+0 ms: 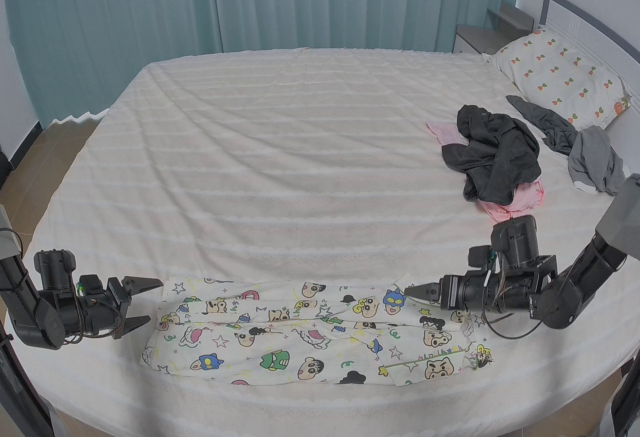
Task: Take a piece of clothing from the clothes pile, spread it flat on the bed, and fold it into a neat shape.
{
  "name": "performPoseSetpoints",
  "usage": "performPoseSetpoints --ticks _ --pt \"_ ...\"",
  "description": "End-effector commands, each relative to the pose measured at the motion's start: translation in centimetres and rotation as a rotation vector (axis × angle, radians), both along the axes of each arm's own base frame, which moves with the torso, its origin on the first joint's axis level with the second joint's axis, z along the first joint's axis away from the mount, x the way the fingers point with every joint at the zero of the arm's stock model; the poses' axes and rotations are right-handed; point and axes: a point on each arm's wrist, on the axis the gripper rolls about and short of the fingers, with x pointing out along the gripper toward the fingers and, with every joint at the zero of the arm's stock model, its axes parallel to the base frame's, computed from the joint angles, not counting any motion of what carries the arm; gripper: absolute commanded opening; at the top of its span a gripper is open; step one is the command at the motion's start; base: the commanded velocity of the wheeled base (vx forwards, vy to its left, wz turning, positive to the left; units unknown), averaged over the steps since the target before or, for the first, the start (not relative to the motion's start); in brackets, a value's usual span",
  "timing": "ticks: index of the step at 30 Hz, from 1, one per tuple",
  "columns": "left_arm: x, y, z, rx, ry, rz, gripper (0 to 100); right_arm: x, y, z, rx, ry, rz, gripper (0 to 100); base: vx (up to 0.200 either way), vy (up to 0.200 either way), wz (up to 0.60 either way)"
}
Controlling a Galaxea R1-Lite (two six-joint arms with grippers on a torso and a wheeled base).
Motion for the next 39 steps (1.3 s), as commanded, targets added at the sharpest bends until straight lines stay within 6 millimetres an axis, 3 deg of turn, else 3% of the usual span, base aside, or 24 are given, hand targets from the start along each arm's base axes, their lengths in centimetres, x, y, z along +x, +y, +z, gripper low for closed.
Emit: performPoseSetpoints --ticks 1,3,8,11,19,30,31,39 --pt "0.0 0.0 0.0 -0.001 0.002 0.001 100 2.5 1.0 4.3 0.012 -0.095 0.011 100 0.000 0.000 0.00" --pt "0.0 0.0 0.0 0.000 0.000 0.001 100 3.4 1.2 3.7 -0.022 -0.071 0.025 100 0.000 0.000 0.00" --pt "0.0 0.0 0.0 -0.001 0.002 0.001 100 6.7 2.2 -1.4 -0.175 -0.020 0.077 100 0.000 0.000 0.00" --pt "0.0 0.0 0.0 -0.001 0.002 0.001 100 7.7 2.5 -2.7 -0.215 -0.020 0.067 100 0.000 0.000 0.00" --pt "0.0 0.0 0.0 0.001 0.000 0.000 100 8.7 3.1 -2.5 -0.232 -0.017 0.087 100 0.000 0.000 0.00" --pt "0.0 0.0 0.0 0.001 0.000 0.002 100 8.6 4.3 -3.9 -0.237 0.000 0.115 100 0.000 0.000 0.00" --pt "0.0 0.1 0.0 0.001 0.000 0.003 100 8.6 4.4 -3.9 -0.238 -0.001 0.118 0 0.000 0.000 0.00" --pt "0.0 0.1 0.0 0.001 0.000 0.003 100 7.8 4.4 -2.8 -0.247 -0.012 0.102 0 0.000 0.000 0.00"
